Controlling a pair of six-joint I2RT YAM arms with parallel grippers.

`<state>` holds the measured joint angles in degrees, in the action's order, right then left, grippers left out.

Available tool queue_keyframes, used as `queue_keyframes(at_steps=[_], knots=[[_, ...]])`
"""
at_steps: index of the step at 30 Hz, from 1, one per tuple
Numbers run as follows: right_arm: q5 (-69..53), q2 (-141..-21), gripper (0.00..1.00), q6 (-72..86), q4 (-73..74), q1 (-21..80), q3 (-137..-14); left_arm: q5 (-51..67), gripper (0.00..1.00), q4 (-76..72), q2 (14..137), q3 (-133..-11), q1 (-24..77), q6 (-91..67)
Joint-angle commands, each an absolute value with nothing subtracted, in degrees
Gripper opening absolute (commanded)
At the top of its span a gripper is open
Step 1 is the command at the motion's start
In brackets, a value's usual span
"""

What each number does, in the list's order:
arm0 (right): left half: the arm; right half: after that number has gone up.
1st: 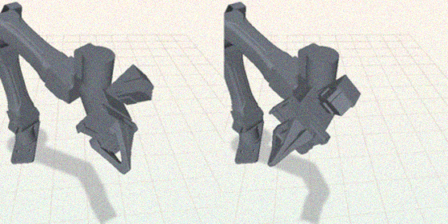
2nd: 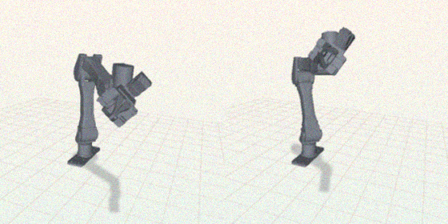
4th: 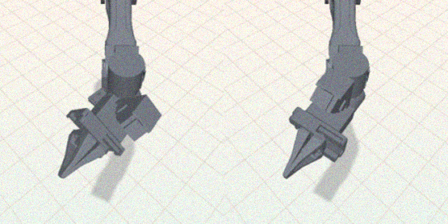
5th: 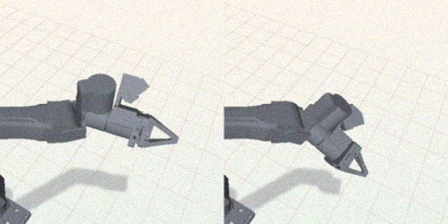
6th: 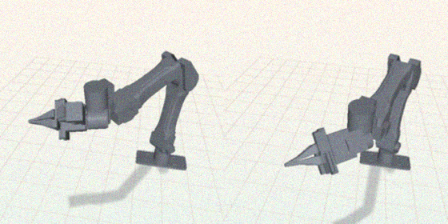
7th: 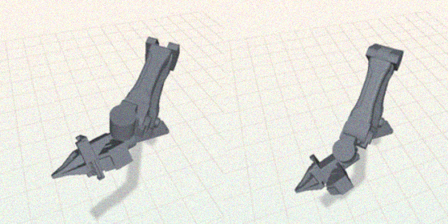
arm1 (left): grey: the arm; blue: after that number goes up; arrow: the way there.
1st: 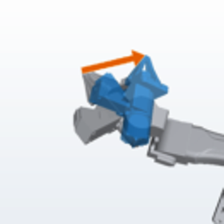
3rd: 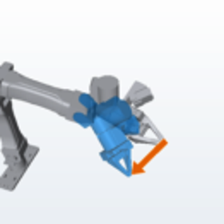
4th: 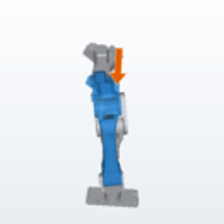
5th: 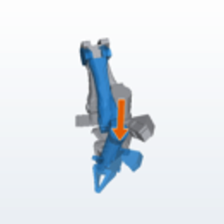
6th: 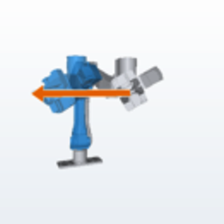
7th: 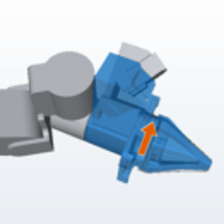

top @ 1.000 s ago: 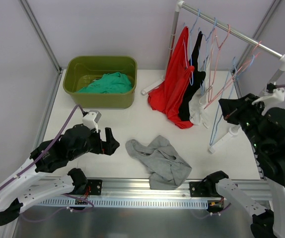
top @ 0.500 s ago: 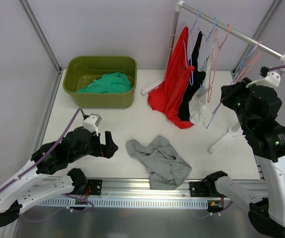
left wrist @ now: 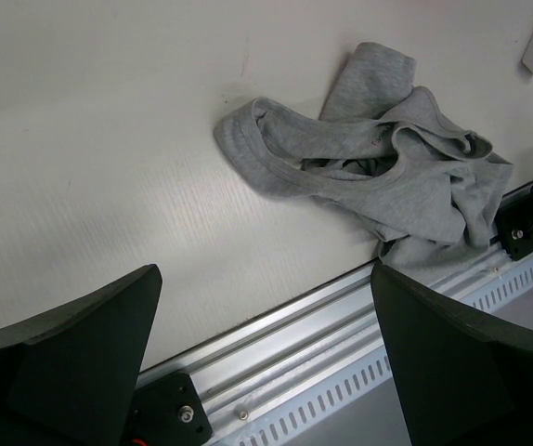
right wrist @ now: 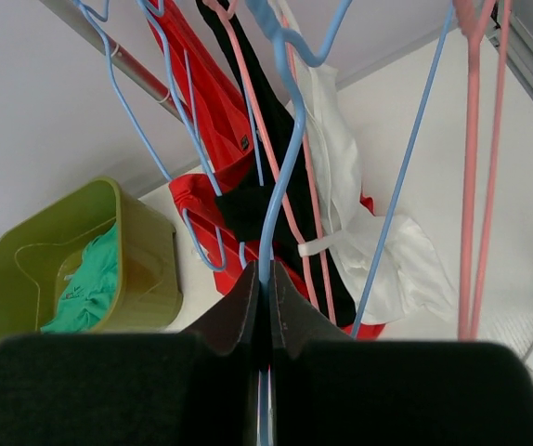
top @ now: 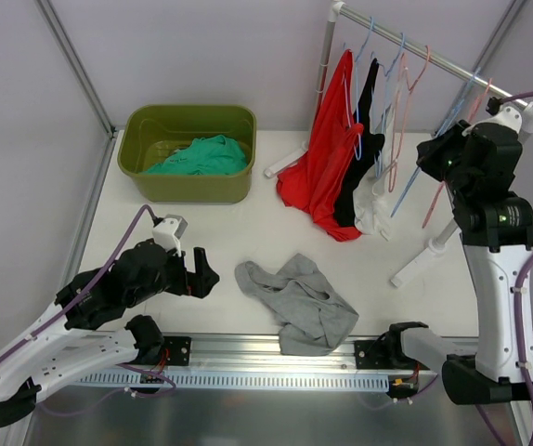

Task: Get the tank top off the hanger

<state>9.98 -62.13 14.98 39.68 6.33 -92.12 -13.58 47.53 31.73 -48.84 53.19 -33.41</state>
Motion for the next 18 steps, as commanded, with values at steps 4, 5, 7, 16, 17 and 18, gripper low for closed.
queue_keyframes(at_steps=[4,5,7,16,17,18], knots=[[6.9,-65.5,0.00,13.6,36.7,5.4,-99.0,-13.7,0.99,47.8,31.0,-48.3,53.4,-33.8],[7.0,-66.5,0.00,13.4,36.7,5.0,-99.7,-13.8,0.99,47.8,31.1,-48.3,53.6,-33.8],[6.9,-67.3,0.00,13.5,36.7,4.2,-99.8,-14.0,0.99,47.9,31.0,-48.3,54.2,-33.9],[3.7,-66.0,0.00,14.8,34.3,1.1,-90.9,-14.8,0.99,47.8,29.6,-48.0,56.2,-34.5],[3.3,-65.5,0.00,14.9,33.8,1.1,-89.7,-14.9,0.99,47.9,29.5,-48.0,56.3,-34.5],[3.2,-65.0,0.00,15.1,32.7,1.1,-88.6,-14.9,0.99,47.8,29.6,-48.0,56.3,-34.5]])
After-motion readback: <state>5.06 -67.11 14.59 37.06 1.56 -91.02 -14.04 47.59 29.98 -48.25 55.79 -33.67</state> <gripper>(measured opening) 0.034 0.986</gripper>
